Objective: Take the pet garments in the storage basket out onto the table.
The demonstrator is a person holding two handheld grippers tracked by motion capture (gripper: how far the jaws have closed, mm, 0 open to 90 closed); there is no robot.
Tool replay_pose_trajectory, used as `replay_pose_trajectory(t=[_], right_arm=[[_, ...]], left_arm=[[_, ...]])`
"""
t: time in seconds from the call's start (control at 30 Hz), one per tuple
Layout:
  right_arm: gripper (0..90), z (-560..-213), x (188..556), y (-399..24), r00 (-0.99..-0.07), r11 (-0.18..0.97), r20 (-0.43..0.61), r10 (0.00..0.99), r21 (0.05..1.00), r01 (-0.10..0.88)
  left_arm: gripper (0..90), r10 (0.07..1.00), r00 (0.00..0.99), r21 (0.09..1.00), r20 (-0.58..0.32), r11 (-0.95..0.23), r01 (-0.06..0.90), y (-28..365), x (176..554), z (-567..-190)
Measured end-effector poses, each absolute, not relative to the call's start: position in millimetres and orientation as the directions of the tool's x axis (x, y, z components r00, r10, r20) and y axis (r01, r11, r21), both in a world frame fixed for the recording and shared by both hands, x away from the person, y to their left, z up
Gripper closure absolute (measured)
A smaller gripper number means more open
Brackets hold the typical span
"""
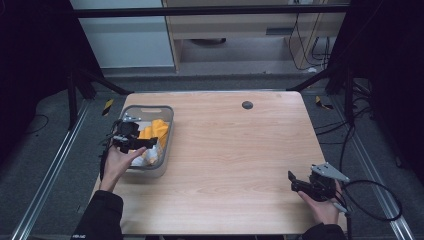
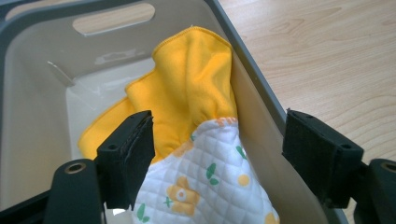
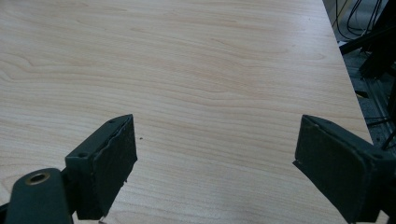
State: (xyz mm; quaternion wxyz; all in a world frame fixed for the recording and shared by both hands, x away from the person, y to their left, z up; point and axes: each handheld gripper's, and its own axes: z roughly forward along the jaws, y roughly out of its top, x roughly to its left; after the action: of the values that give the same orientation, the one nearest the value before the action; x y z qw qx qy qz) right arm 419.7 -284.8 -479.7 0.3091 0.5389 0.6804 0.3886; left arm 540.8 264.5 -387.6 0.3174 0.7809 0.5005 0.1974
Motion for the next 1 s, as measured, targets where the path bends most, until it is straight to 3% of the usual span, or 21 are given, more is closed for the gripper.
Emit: replay_pose_trajectory(t=[1.0], right_arm=[[12.6,-482,421,-283,-0.249,0.129,0.002,0.968,0.850,0.510]], left_arm=[[35.8,0.911,0.413,0.577,-0.010,-0.332,0.746,255,552,-420]])
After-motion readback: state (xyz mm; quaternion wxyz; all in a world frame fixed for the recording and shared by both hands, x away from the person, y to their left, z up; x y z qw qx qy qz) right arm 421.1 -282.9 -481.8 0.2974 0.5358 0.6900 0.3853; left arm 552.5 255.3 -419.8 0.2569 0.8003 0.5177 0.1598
